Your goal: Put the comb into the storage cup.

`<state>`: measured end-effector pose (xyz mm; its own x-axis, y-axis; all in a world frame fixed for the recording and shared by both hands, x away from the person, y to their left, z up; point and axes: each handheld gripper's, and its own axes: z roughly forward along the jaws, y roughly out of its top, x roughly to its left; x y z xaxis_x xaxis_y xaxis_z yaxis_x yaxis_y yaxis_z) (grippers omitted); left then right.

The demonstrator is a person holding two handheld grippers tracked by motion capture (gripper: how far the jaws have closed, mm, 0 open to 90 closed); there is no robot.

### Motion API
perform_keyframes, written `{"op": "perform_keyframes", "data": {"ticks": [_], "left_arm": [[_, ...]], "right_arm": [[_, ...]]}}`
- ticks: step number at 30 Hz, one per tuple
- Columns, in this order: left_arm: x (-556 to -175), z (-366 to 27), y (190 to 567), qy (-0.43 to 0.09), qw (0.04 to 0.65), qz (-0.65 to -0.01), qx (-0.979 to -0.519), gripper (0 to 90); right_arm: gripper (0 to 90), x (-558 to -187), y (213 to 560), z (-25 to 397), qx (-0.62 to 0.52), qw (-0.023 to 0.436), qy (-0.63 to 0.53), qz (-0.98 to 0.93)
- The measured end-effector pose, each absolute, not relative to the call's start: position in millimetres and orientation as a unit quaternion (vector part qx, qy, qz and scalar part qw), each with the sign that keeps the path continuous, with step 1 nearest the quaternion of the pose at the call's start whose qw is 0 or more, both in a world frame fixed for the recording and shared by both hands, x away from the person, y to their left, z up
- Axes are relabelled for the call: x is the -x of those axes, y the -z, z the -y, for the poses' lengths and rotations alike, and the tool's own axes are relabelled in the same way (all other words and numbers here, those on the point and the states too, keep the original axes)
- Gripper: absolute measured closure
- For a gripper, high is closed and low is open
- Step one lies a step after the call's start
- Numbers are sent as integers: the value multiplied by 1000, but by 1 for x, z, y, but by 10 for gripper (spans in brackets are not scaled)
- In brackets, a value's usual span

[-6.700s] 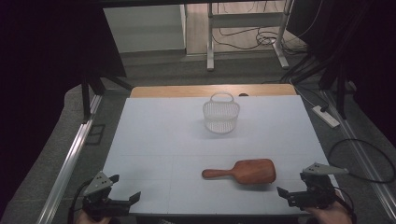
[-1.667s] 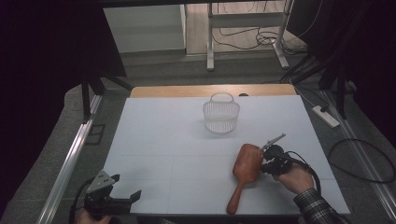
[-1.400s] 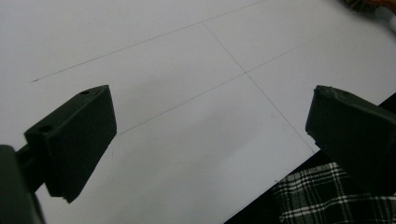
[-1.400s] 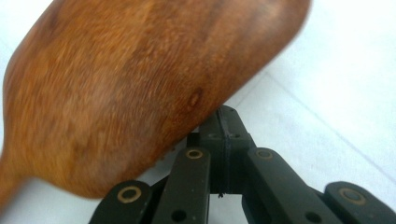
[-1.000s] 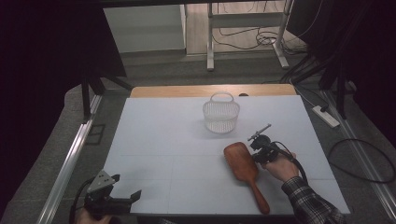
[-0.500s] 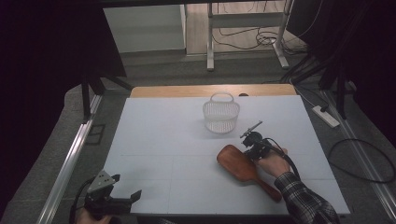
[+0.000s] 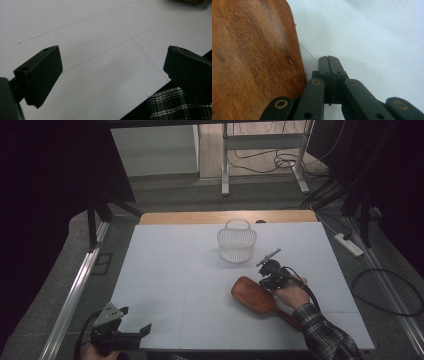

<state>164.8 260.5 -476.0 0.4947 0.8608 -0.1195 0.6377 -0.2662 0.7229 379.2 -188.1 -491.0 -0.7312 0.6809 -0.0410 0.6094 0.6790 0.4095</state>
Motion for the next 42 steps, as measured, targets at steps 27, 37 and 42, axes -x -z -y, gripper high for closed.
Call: {"op": "perform_keyframes", "data": {"ticks": [27,37,42], "left_arm": [[-164,-260,476,-154,369,-477,-783,32],[-164,-260,476,-154,368,-476,-784,32],[-164,-260,476,-154,368,-476,-784,31]], "right_arm": [[402,-317,453,225,-344,116,-279,-889],[152,-298,450,236,-351,110,-287,-884],[34,-291,451,242,-352,103,-289,-884]]}}
